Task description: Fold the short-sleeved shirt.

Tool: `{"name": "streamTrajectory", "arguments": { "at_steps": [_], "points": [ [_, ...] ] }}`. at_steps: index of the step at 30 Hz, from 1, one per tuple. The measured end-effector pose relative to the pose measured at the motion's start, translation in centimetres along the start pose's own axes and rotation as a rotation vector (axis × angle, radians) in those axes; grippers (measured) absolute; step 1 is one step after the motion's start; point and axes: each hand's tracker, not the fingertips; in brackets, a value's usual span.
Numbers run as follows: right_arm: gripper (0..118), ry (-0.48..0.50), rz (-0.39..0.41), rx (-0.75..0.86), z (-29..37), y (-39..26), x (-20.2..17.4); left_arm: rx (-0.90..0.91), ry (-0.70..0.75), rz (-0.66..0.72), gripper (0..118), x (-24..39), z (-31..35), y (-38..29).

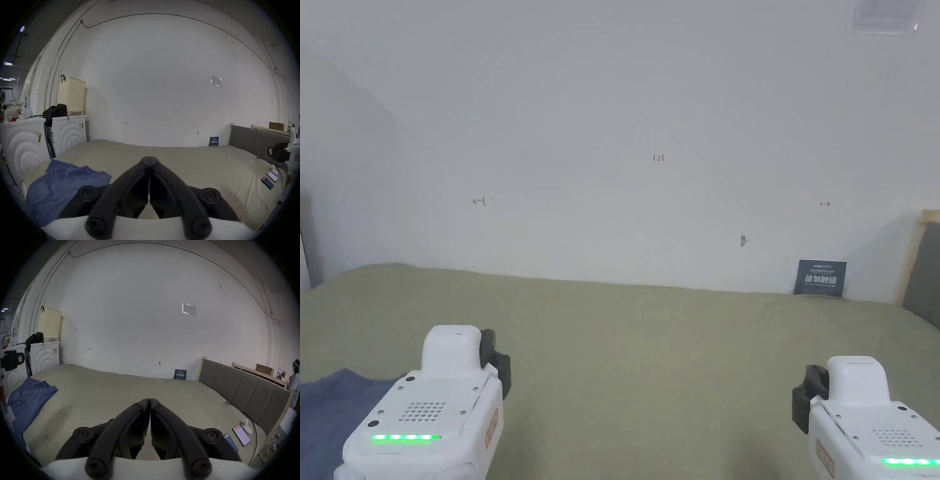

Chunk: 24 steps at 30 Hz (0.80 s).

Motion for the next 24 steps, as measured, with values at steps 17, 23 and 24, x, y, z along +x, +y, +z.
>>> {"name": "streamTrajectory", "arguments": {
  "at_steps": [17, 23, 24],
  "points": [
    [8, 0.305, -0.002, 0.024, -2.2, 3.4, -14.3, 0.017, 0.223, -0.019, 1, -12.0, 6.6, 2.3],
    [8, 0.510, 0.029, 0.021, -1.6, 4.2, -22.6, 0.020, 0.363, -0.016, 1, -17.5, 11.4, 2.6],
    [8, 0.543, 0.041, 0.030, -1.3, 4.3, -23.9, 0.014, 0.384, -0.015, 1, -18.4, 11.9, 2.5]
  ]
}}
